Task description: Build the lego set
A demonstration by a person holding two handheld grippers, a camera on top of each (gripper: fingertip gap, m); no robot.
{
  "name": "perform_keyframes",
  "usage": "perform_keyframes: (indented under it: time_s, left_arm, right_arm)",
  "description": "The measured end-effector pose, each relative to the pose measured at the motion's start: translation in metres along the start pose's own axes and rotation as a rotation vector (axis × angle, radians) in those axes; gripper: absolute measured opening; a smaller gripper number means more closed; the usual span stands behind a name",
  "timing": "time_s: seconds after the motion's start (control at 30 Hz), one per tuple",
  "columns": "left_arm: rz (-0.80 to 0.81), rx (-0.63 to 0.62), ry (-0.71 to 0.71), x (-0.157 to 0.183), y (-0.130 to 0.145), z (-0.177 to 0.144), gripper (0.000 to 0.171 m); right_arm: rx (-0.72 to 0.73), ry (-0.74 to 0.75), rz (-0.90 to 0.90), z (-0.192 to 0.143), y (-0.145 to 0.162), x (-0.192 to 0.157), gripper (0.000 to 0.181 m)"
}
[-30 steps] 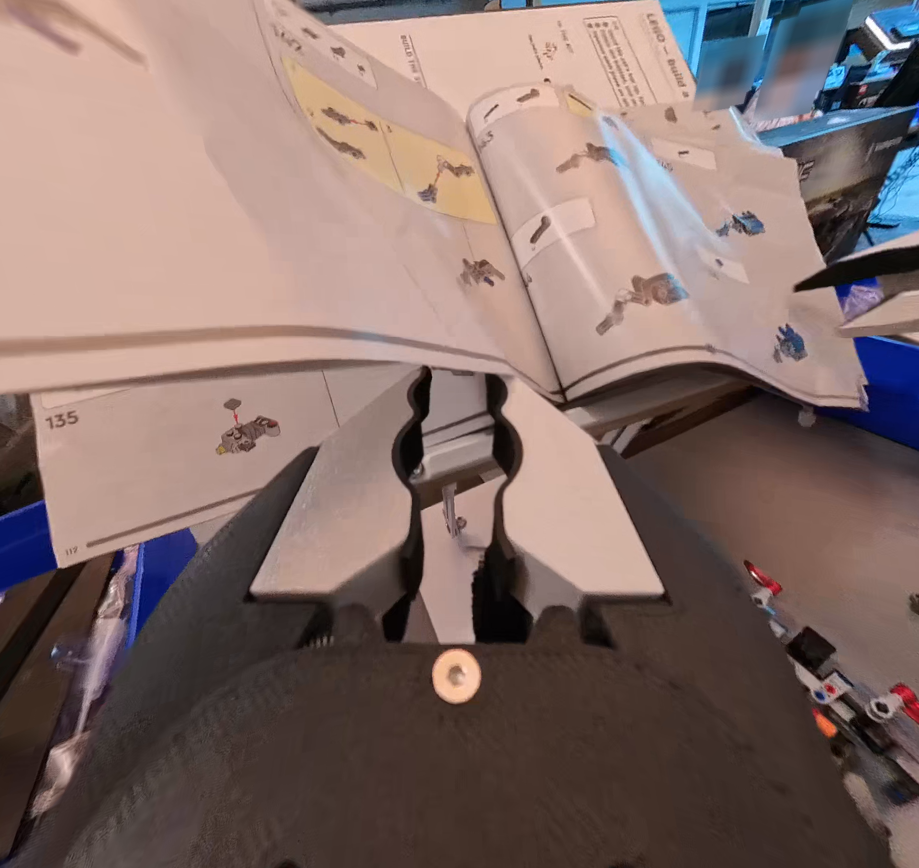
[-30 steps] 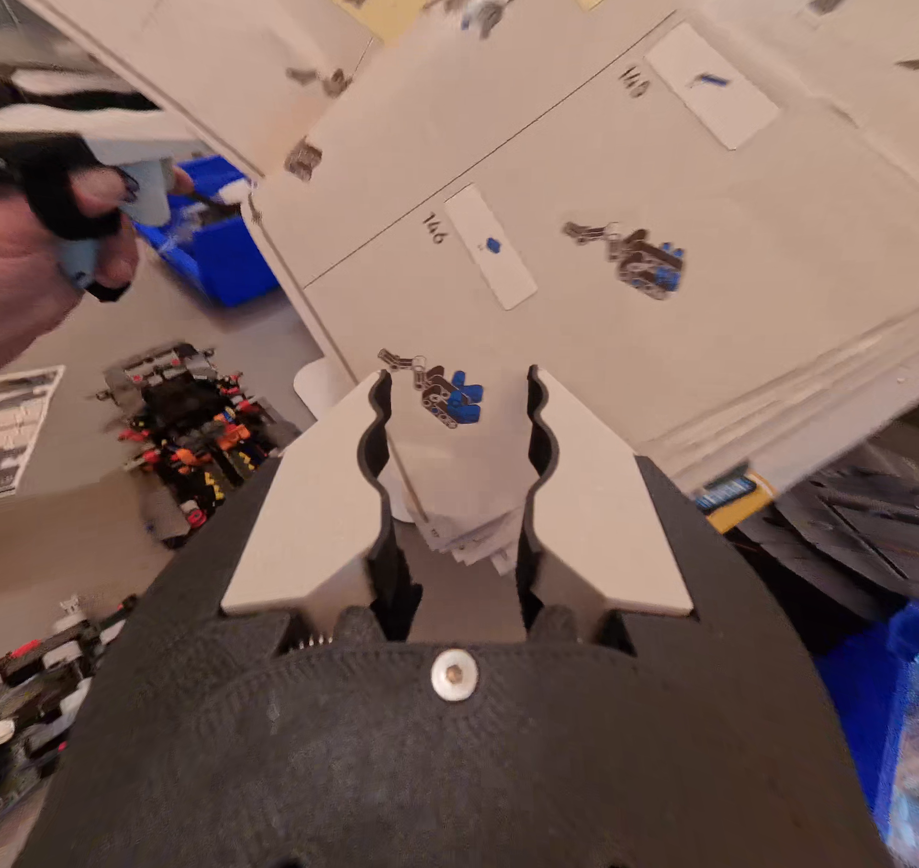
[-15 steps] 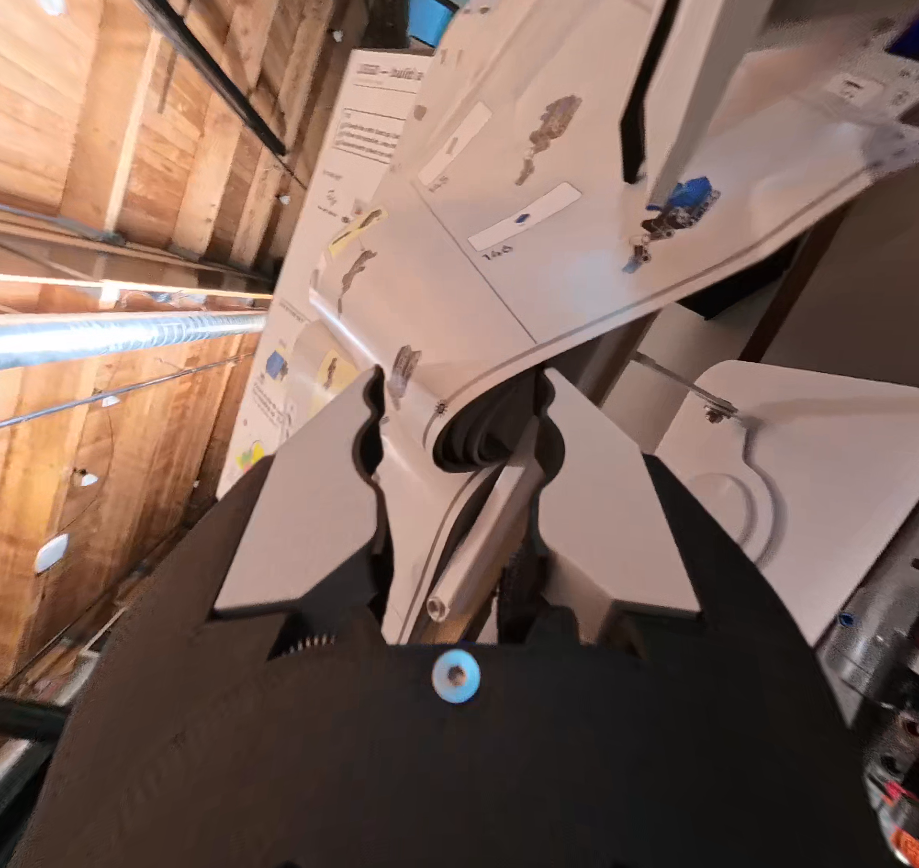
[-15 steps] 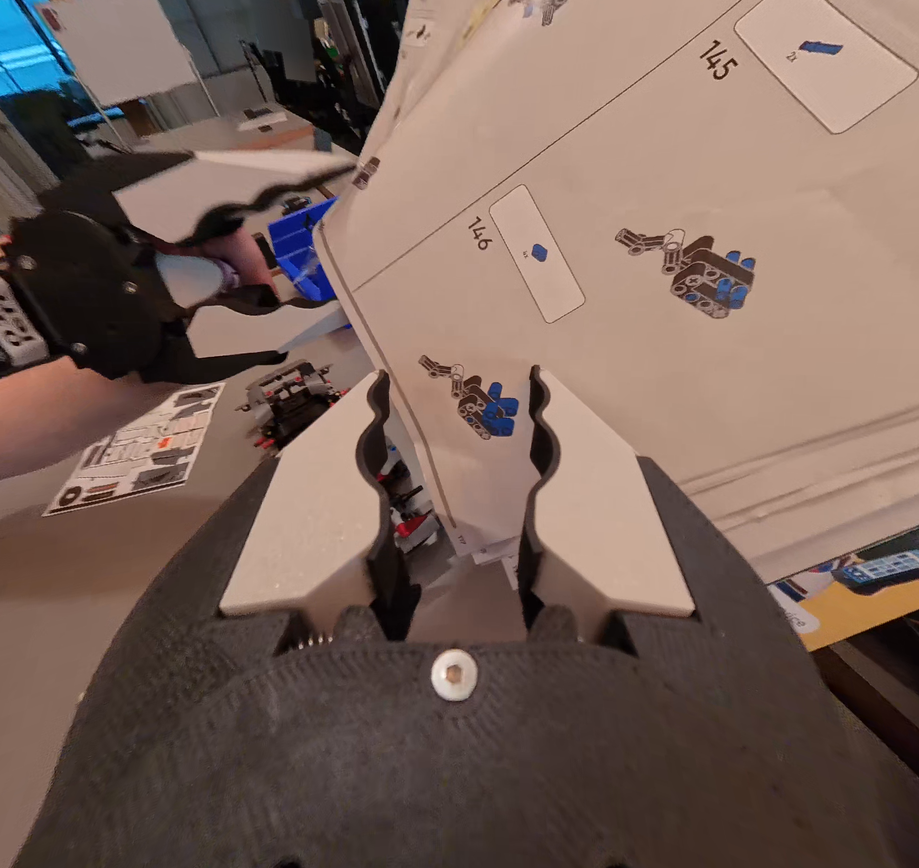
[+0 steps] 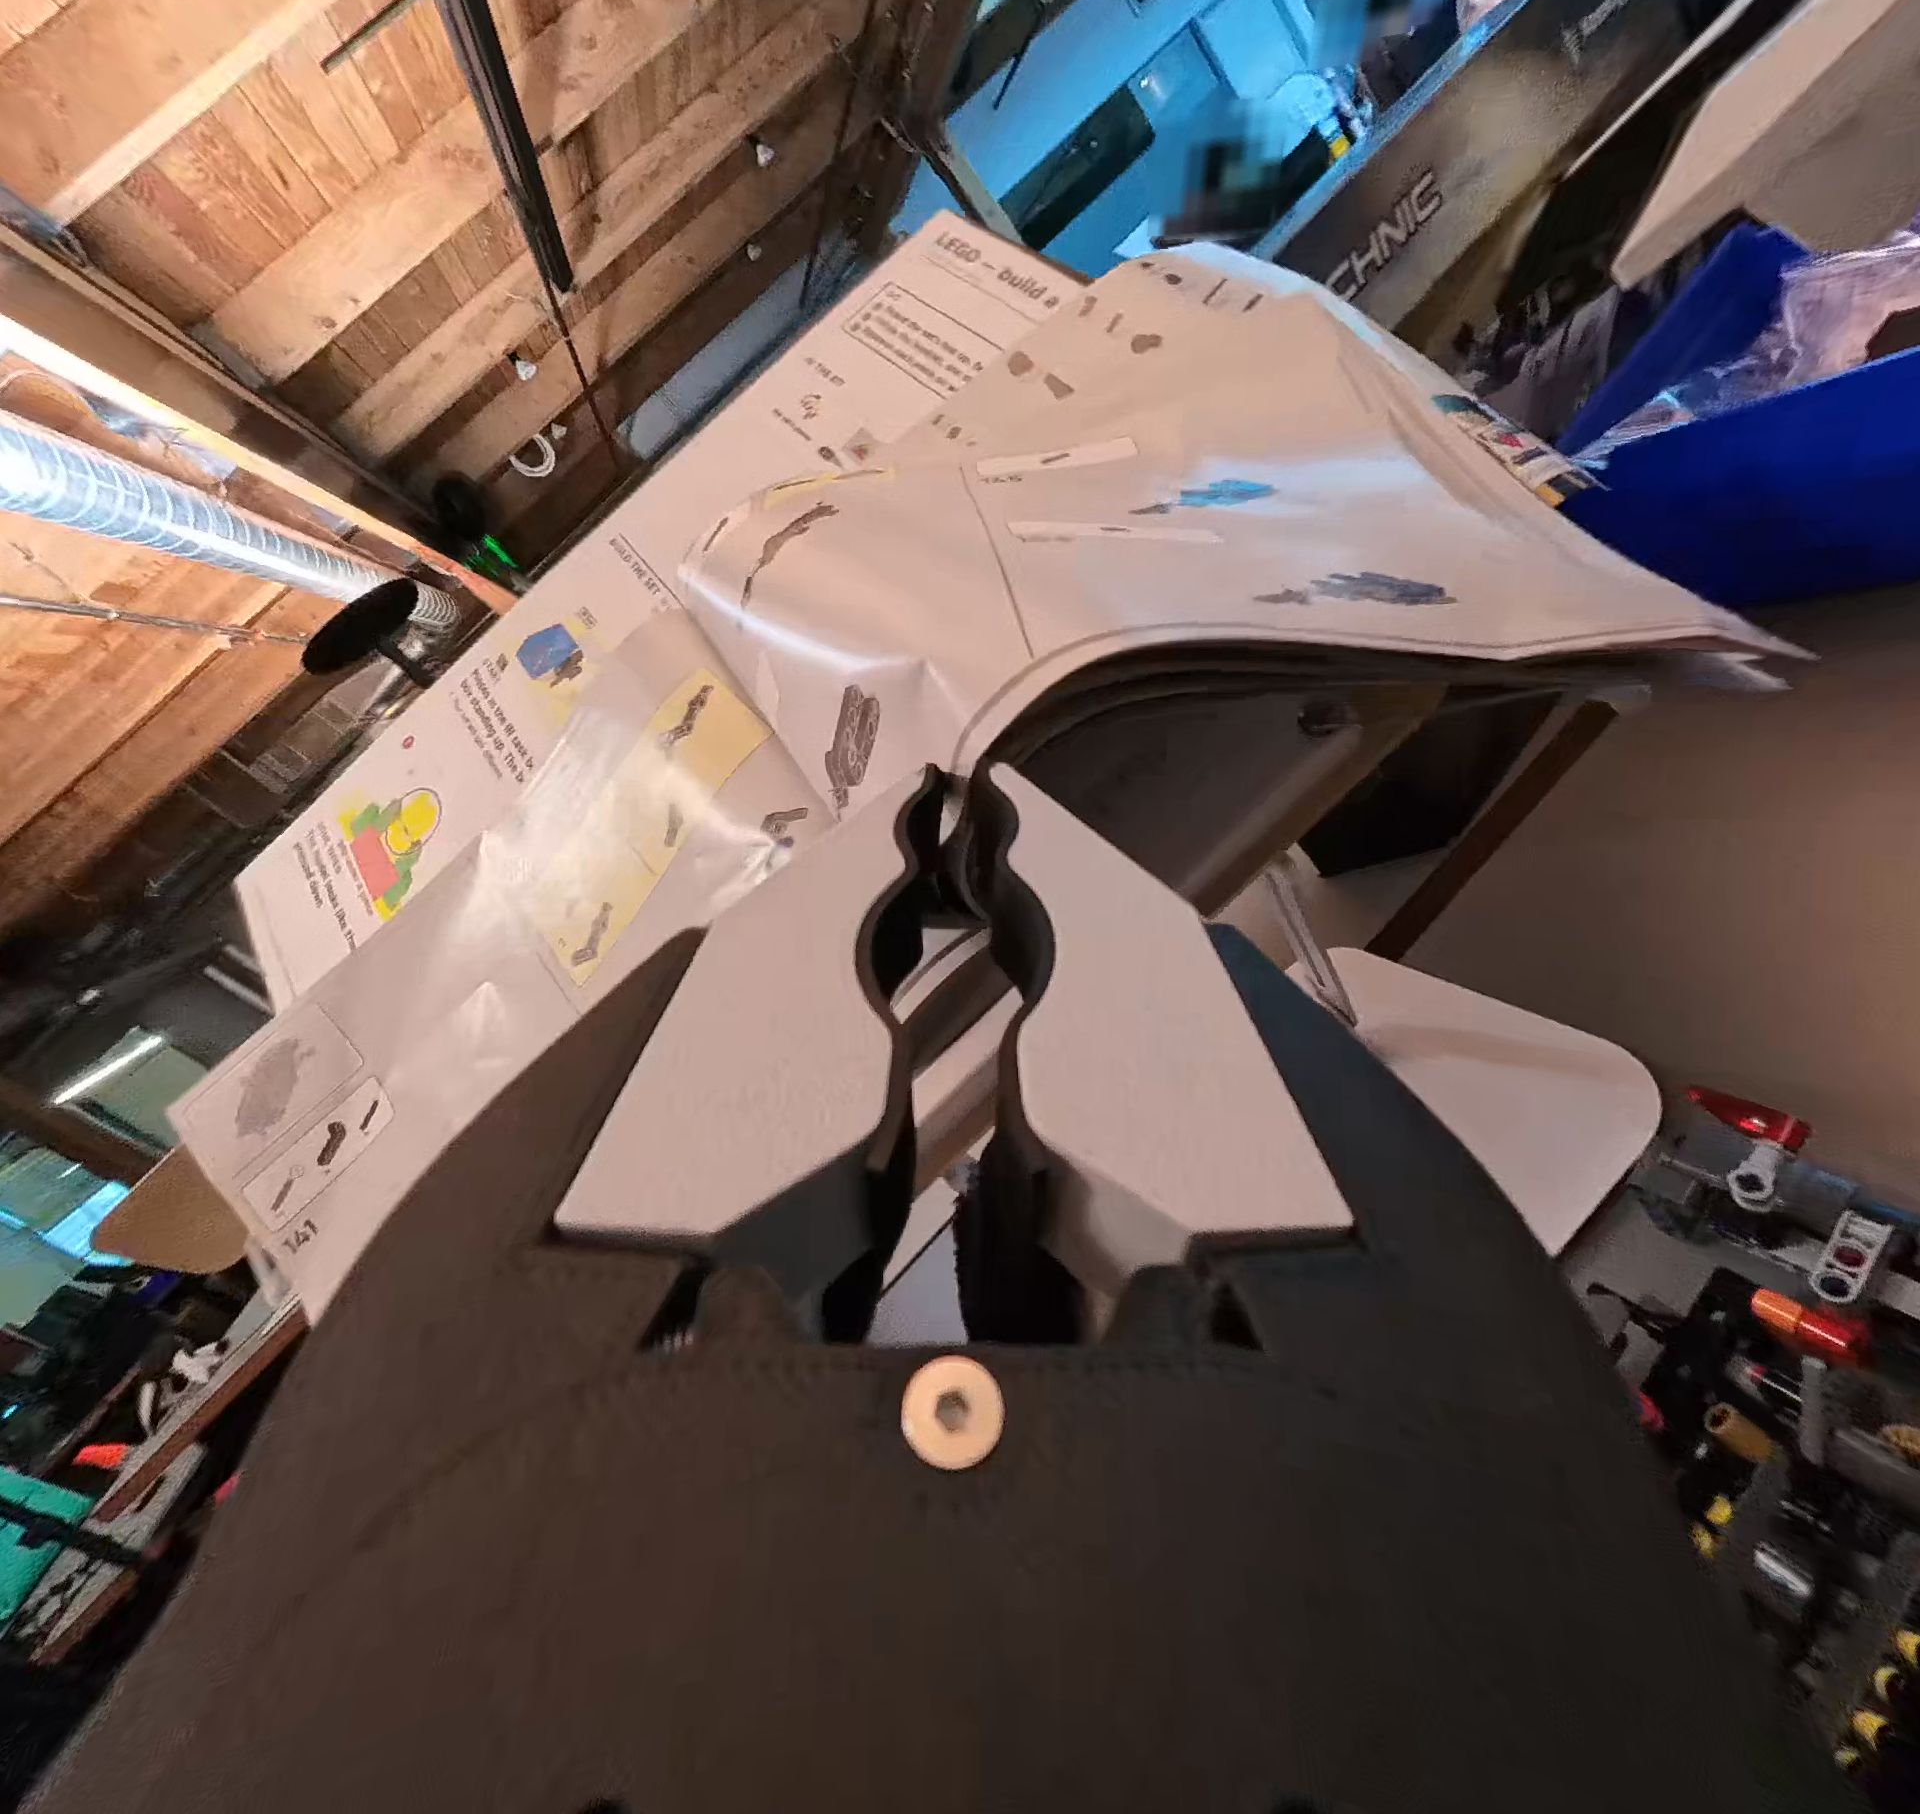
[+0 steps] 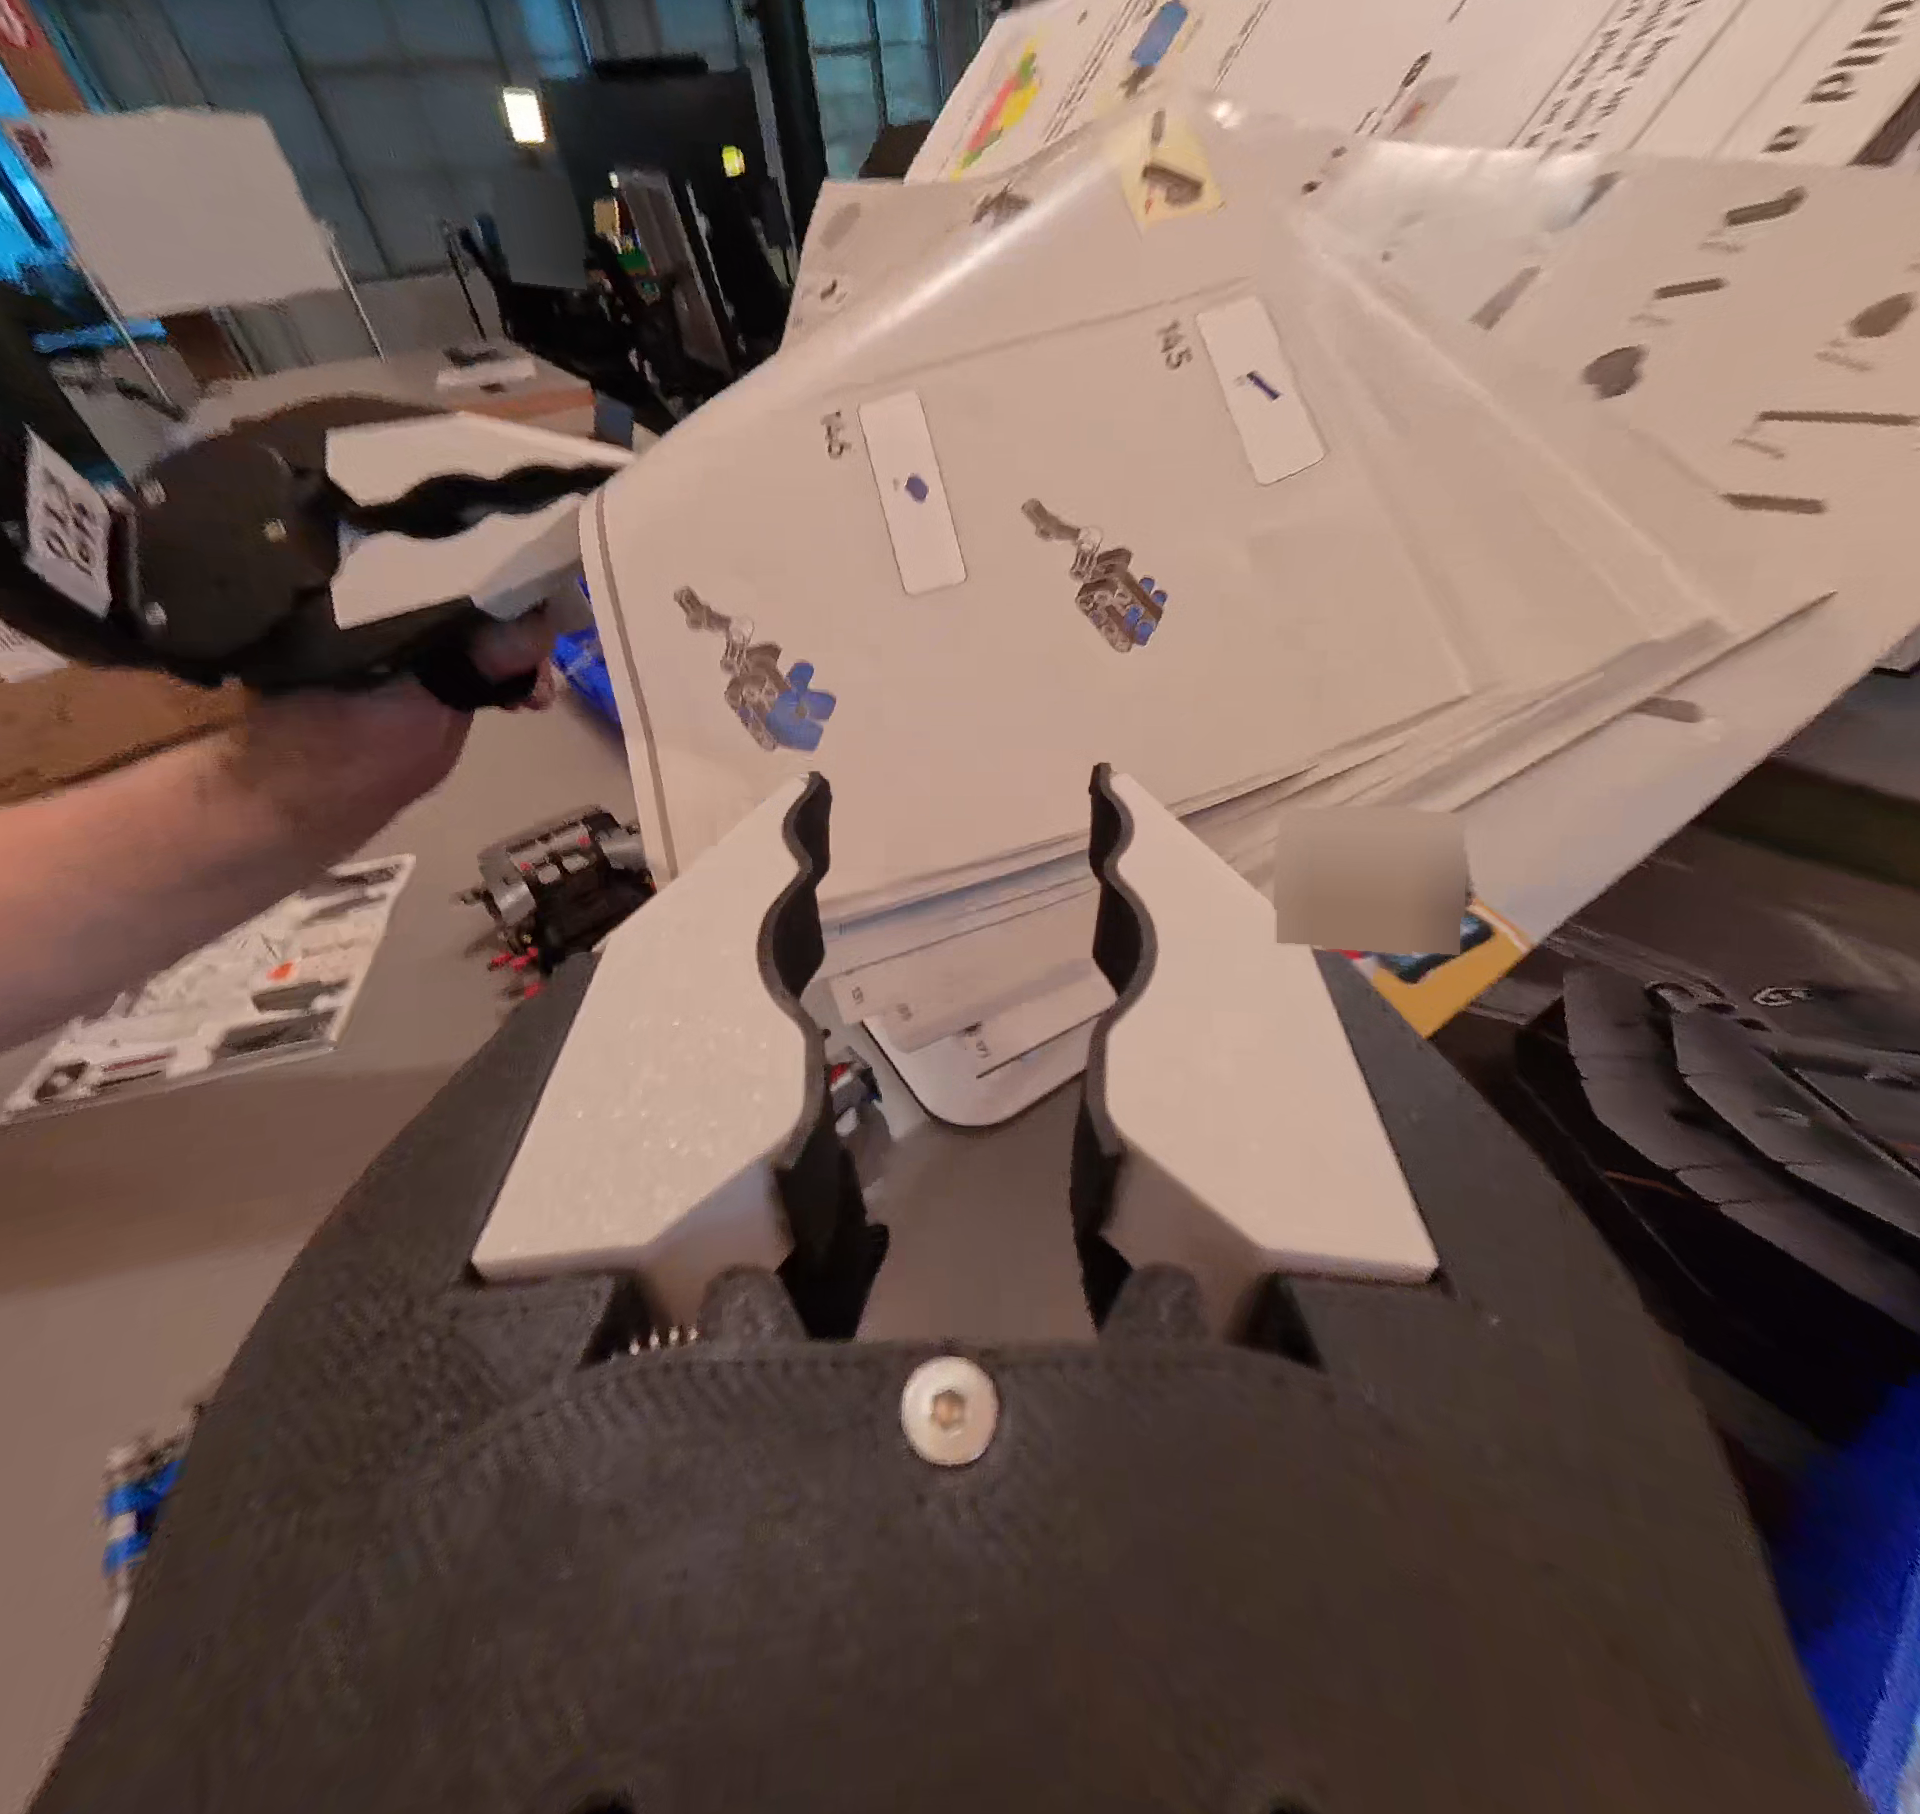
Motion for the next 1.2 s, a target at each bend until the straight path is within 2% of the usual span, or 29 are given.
perform_keyframes:
  time_s: [0.1,0.2,0.3,0.37,0.57,0.77,0.93,1.2]
  left_arm:
    - [0.022,-0.010,0.032,-0.002,0.002,-0.002,0.011]
    - [0.133,-0.028,0.055,0.000,-0.006,-0.002,0.017]
    - [0.277,-0.079,0.103,0.009,-0.014,0.007,0.020]
    - [0.313,-0.100,0.131,0.014,-0.015,0.014,0.018]
    - [0.197,-0.071,0.122,0.005,-0.012,0.008,0.017]
    - [0.094,-0.051,0.074,-0.012,-0.003,-0.009,0.008]
    - [-0.012,-0.054,0.076,-0.024,0.009,-0.016,0.010]
    - [0.090,-0.061,0.087,-0.018,0.002,-0.013,0.009]
  right_arm:
    - [-0.095,0.075,-0.091,0.010,0.011,-0.001,0.048]
    - [-0.155,0.128,-0.125,0.020,0.019,0.004,0.043]
    - [-0.147,0.113,-0.104,0.020,0.015,0.007,0.043]
    - [-0.135,0.106,-0.096,0.017,0.009,0.008,0.044]
    - [-0.163,0.094,-0.115,0.007,0.010,0.010,0.045]
    - [-0.194,0.095,-0.146,0.017,0.015,0.010,0.043]
    - [-0.220,0.126,-0.173,0.025,0.019,0.012,0.041]
    - [-0.253,0.113,-0.158,0.024,0.022,0.004,0.044]
Point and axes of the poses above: each gripper's, where its closed fingertips meet, z out along the fingers, y out of its underside, x = y × z across the jaws, the point moved 7 cm from there along -z, back along the fingers, and after that the axes turned 4 degrees about z, right-handed, at the moved point
